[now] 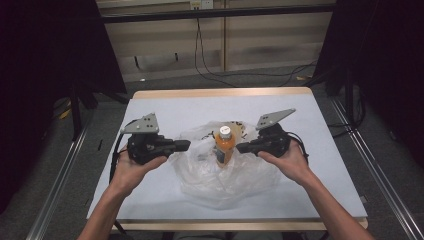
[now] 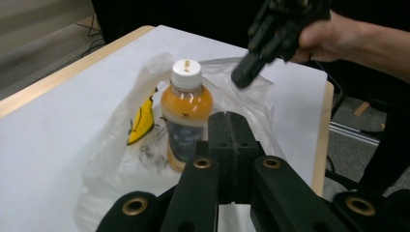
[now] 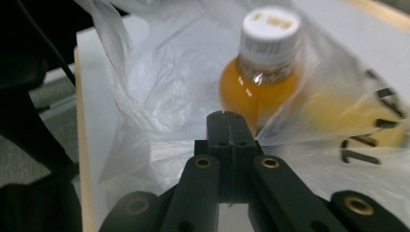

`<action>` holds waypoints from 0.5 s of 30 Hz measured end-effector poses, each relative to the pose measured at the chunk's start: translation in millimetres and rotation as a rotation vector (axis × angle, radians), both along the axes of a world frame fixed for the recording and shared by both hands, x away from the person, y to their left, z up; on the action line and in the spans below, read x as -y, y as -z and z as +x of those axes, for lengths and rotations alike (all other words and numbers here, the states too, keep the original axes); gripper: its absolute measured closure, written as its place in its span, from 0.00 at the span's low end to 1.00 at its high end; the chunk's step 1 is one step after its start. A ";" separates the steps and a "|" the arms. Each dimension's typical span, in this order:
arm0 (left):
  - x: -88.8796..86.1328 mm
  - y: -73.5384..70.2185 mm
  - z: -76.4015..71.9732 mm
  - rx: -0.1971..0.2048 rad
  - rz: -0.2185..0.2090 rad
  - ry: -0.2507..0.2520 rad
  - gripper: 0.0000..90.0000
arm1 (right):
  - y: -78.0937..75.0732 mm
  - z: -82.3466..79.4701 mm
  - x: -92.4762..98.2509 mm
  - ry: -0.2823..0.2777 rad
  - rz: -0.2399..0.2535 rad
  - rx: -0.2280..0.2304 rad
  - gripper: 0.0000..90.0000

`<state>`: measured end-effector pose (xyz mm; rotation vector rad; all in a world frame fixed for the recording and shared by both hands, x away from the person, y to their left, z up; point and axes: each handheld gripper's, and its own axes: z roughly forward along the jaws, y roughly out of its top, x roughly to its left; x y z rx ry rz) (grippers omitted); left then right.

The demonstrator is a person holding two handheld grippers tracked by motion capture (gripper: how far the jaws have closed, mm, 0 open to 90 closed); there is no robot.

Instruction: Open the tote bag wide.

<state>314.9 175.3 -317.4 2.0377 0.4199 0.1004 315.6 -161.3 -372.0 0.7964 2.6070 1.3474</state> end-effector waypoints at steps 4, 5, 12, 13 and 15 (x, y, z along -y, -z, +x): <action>14.2 15.6 20.4 -0.013 0.117 -0.021 1.00 | 17.4 7.7 -8.2 -0.026 -0.086 -0.032 1.00; 18.1 22.6 25.3 -0.025 0.147 -0.025 1.00 | 21.1 10.2 -8.1 -0.028 -0.108 -0.043 1.00; 44.3 83.9 55.4 -0.109 0.361 -0.011 1.00 | 53.8 34.1 -0.5 -0.010 -0.265 -0.126 1.00; 46.5 89.7 58.7 -0.118 0.383 -0.009 1.00 | 57.5 37.2 -0.2 -0.012 -0.275 -0.136 1.00; 50.3 100.0 64.0 -0.125 0.401 -0.014 1.00 | 65.4 42.5 -0.7 -0.016 -0.304 -0.155 1.00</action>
